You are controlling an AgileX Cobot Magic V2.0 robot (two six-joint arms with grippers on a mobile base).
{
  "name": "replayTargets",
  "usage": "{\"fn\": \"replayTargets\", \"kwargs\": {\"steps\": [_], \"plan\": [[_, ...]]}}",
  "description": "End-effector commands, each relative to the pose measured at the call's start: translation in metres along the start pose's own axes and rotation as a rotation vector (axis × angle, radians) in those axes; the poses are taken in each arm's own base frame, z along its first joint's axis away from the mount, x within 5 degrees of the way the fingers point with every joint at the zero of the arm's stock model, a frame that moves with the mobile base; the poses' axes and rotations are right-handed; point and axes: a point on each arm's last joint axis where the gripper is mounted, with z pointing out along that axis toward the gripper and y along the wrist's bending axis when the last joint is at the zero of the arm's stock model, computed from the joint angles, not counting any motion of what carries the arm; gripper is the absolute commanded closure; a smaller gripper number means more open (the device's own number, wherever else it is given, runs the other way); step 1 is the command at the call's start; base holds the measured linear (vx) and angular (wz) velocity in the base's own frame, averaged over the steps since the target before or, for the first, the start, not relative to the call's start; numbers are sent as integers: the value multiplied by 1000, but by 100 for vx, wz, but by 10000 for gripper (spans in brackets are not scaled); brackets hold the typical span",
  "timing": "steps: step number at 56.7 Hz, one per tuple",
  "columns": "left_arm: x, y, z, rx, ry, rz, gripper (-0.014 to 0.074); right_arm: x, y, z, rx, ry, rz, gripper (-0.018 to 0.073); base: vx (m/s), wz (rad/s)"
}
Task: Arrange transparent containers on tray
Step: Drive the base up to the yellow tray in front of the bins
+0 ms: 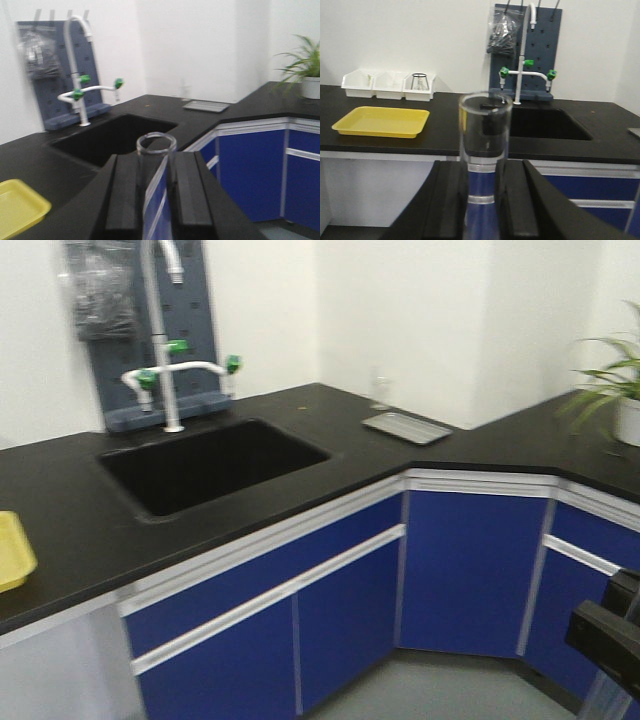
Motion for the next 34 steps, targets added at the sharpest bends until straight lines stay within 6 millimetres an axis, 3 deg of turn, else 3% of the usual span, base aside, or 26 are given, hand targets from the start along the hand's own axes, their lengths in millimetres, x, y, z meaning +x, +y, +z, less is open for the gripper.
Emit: {"fn": "replayTargets", "kwargs": {"steps": [1, 34], "plan": [[-18, -2, -1, 27, -108, -5, 486, -17, -3, -2, 26, -111, -10, 466, 4, 61], [-18, -2, -1, 27, -108, -5, 486, -17, -3, -2, 26, -111, -10, 466, 11, 52]]}}
